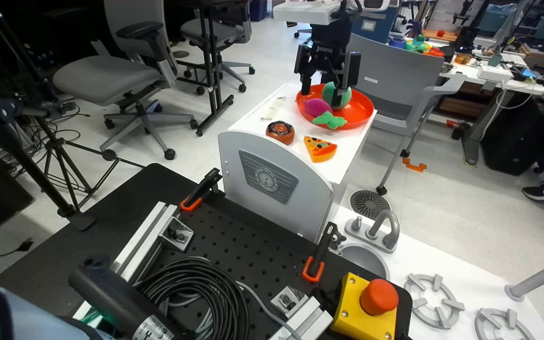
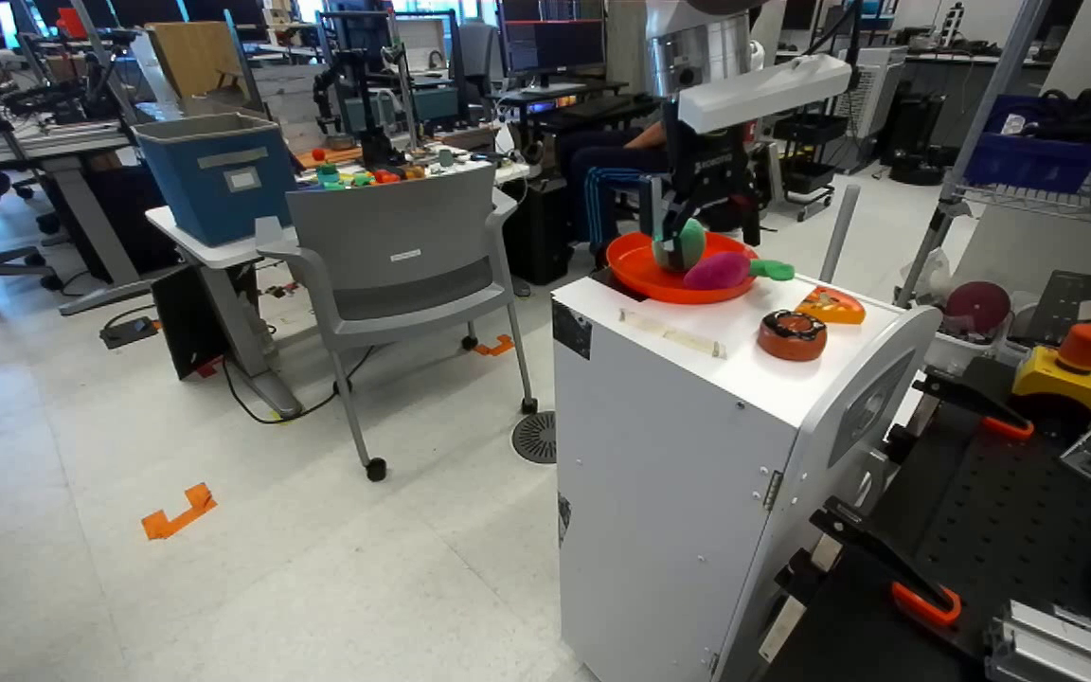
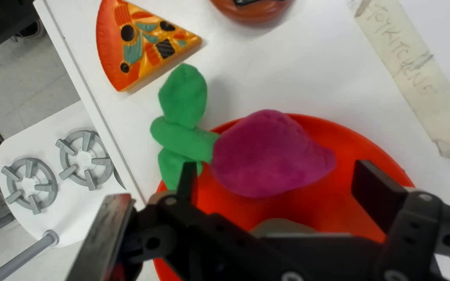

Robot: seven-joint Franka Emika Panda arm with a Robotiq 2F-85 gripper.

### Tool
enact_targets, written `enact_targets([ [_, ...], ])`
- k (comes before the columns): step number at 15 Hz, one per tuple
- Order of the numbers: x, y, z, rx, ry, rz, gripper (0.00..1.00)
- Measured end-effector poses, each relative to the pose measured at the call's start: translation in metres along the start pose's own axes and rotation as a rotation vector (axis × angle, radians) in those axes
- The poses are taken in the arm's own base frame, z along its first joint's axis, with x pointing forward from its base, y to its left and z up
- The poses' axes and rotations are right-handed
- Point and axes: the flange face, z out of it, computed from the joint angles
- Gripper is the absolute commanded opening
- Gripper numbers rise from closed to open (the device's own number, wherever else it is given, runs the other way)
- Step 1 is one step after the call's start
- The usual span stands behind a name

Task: Remove the beetroot plushie from the orange plate

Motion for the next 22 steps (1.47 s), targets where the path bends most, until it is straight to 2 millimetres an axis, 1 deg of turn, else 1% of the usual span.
enact_targets([
  [9, 0.0049, -0.0038, 0.0099, -0.02, -0.034, -0.021, 1.0],
  [10, 0.0055, -0.0041, 0.0104, -0.023, -0.039, -0.023, 0.8],
  [11, 0.006, -0.0044, 0.0109, -0.025, -0.042, -0.025, 0.72],
  [20, 0.0082, -0.0067, 0.0089, -0.023, -0.037, -0.035, 0.05],
  [21, 0.0085, -0.0069, 0.0083, -0.023, -0.036, -0.036, 0.02],
  [22, 0.0087, -0.007, 0.0078, -0.022, -0.035, -0.038, 0.0],
])
